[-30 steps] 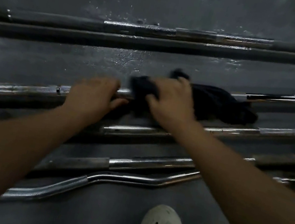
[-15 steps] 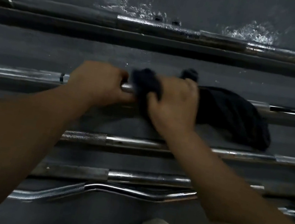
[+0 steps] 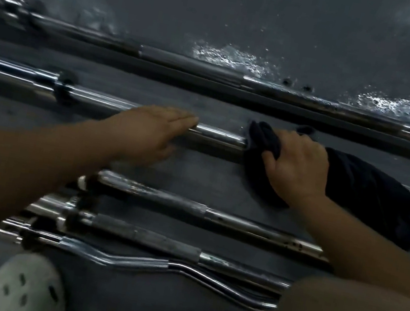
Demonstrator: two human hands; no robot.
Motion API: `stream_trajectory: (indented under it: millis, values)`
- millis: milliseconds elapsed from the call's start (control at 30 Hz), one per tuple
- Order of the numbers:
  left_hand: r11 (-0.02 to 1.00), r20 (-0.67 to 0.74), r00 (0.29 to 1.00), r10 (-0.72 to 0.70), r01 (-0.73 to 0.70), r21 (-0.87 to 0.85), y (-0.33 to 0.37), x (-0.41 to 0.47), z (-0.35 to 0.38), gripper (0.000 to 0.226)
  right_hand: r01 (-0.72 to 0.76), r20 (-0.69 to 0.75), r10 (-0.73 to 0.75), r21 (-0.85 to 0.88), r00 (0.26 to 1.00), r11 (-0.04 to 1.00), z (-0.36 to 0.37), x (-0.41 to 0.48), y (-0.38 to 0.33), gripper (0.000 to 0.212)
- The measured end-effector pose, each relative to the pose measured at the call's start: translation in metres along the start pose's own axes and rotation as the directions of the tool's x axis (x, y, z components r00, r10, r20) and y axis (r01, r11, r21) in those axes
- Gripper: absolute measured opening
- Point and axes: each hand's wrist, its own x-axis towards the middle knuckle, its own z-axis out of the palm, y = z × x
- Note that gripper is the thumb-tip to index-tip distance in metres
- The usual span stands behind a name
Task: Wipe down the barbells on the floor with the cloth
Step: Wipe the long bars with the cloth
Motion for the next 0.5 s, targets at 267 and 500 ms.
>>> stream_trajectory:
  millis: [267,500]
  values:
    - [0.972,0.116,0.985,0.125,-0.145,0.185,-0.067,-0.008,-0.003,0.075,0.269,0.464,-0.271,0.073,0.843,0.960,-0.033,0.017,0.043,0.067]
    - [0.984,-0.230,0.960,0.163,-0.140,0.114,-0.072,0.003,0.028,0.036,-0.478,-0.024,0.477,-0.071,0.879,0.876,0.014,0.014,-0.087,0.041]
